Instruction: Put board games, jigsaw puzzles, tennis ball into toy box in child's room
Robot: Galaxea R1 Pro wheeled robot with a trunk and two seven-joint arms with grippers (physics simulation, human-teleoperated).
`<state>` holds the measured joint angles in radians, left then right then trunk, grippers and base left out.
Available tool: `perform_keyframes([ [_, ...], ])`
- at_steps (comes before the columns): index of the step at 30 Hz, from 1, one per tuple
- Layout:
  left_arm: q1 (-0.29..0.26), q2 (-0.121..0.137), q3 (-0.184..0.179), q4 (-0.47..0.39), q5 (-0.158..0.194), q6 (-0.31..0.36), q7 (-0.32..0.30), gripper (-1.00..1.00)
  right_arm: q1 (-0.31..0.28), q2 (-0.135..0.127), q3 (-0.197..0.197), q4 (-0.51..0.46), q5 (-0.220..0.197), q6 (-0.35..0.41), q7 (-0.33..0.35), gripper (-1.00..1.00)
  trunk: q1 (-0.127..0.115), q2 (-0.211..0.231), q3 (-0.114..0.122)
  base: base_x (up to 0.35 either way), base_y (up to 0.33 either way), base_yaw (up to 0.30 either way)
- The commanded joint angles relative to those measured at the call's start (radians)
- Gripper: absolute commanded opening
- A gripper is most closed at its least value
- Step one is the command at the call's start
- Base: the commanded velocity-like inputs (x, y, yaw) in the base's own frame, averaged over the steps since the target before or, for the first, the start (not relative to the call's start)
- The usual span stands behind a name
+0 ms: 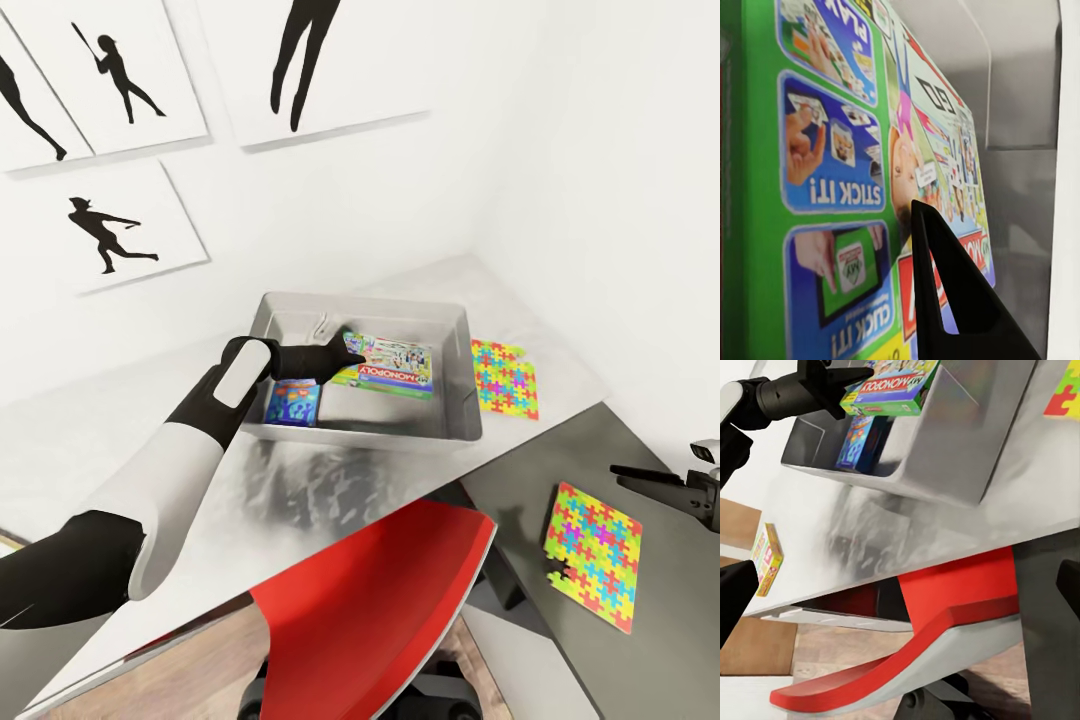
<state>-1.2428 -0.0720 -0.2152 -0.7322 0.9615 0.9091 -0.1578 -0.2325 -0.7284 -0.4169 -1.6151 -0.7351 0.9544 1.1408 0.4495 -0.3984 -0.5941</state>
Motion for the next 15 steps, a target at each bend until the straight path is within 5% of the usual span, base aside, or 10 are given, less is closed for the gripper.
perform_keyframes([
  [1,-0.001,0.000,0.000,0.001,-0.009,0.002,-0.010,-1.00,-0.001,0.000,0.000,0.000,-0.001,0.005,0.002,1.00,0.001,-0.002,-0.001,0.000,0.000,-0.046],
  [15,-0.001,0.001,0.000,0.011,-0.009,0.002,-0.010,-1.00,-0.001,0.000,0.000,0.000,-0.001,0.004,0.002,1.00,0.001,-0.002,0.002,0.000,0.000,-0.094],
])
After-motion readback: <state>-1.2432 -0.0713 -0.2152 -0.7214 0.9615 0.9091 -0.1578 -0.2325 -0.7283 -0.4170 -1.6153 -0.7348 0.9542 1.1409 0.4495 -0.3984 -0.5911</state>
